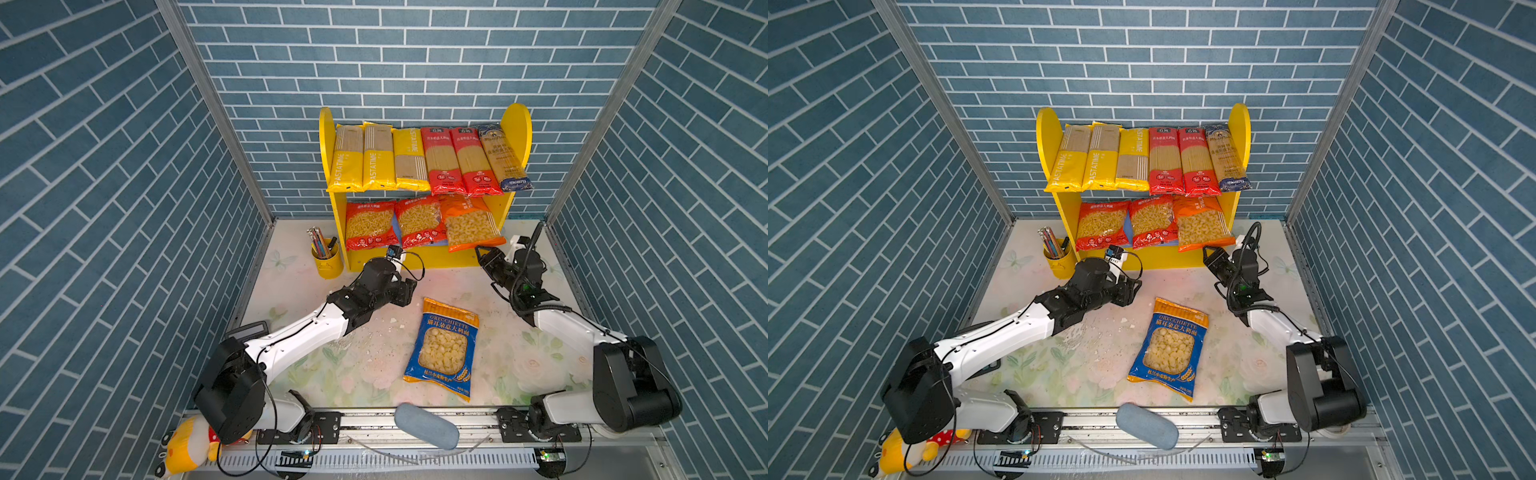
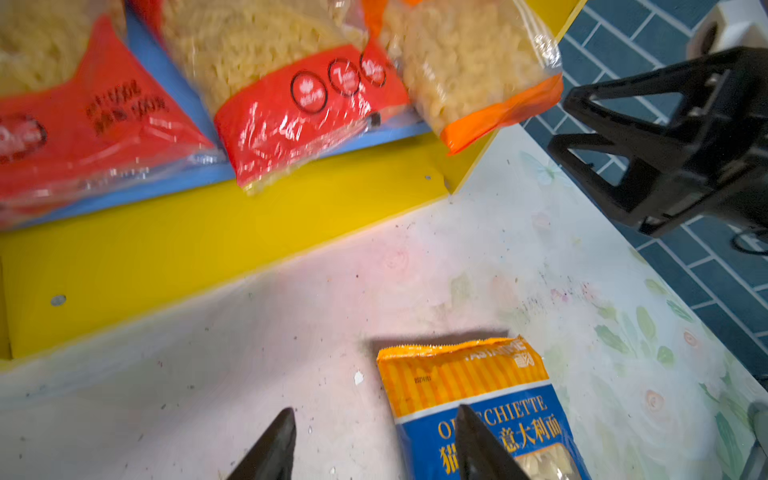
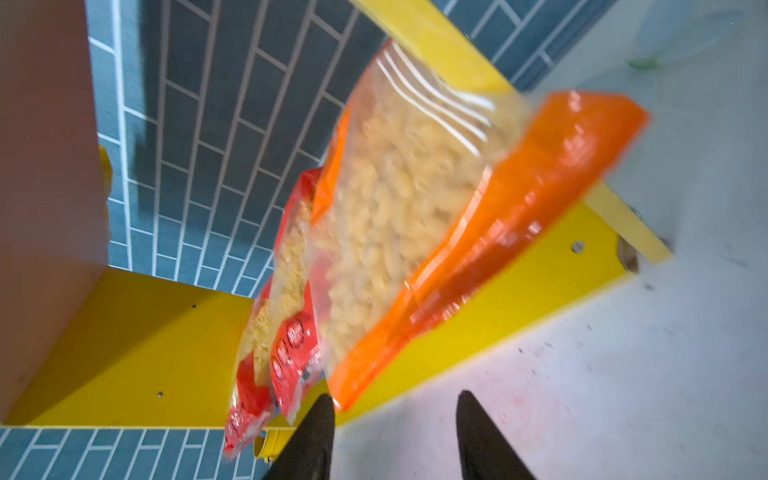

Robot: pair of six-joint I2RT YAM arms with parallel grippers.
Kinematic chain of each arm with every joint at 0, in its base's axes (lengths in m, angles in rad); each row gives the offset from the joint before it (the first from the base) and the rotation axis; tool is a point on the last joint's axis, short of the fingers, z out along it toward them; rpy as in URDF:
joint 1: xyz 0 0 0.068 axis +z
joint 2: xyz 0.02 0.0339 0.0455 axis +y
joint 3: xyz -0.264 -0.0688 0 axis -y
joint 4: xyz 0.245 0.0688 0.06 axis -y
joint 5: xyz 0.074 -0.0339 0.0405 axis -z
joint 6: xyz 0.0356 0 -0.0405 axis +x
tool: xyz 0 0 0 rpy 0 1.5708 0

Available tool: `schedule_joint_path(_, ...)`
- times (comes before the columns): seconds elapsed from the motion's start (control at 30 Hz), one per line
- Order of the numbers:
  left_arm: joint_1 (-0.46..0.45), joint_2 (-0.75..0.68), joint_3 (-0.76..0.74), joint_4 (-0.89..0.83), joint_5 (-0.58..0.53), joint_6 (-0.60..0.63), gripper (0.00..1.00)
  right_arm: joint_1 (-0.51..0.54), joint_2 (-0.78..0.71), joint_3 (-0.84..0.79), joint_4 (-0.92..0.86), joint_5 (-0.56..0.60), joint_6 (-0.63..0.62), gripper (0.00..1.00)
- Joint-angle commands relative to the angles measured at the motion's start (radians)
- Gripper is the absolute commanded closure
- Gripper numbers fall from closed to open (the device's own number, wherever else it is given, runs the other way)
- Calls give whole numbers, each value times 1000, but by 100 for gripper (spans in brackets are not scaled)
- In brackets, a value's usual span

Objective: Place and organize the pasta boxes and bags onto the shelf
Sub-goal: 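Lower both grippers onto the blue-and-gold ORECCHIETTE bag and grasp it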

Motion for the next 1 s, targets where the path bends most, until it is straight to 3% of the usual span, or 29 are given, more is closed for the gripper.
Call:
schedule_joint_path(0.0,4,-15,-63,-50,34,-78,38,32,-85,-93,-161,-13,12,51)
schedule_joint_path(0.27,-5,4,-178,-33,207,-229,39,137,-344,-229,-578,71,3,52)
schedule_joint_path(0.4,-35,10,-209,-32,218,-252,39,164,-457,-274,-720,85,12,52)
schedule_joint_path(0.5,-52,17,-223,-28,220,-263,39,170,-507,-309,-767,107,23,52)
schedule_joint_path(0.67,-88,11,-222,-53,233,-268,38,193,-536,-326,-806,49,35,52)
schedule_joint_path(0.97,-128,7,-294,3,347,-328,36,250,-542,-323,-864,-24,34,47)
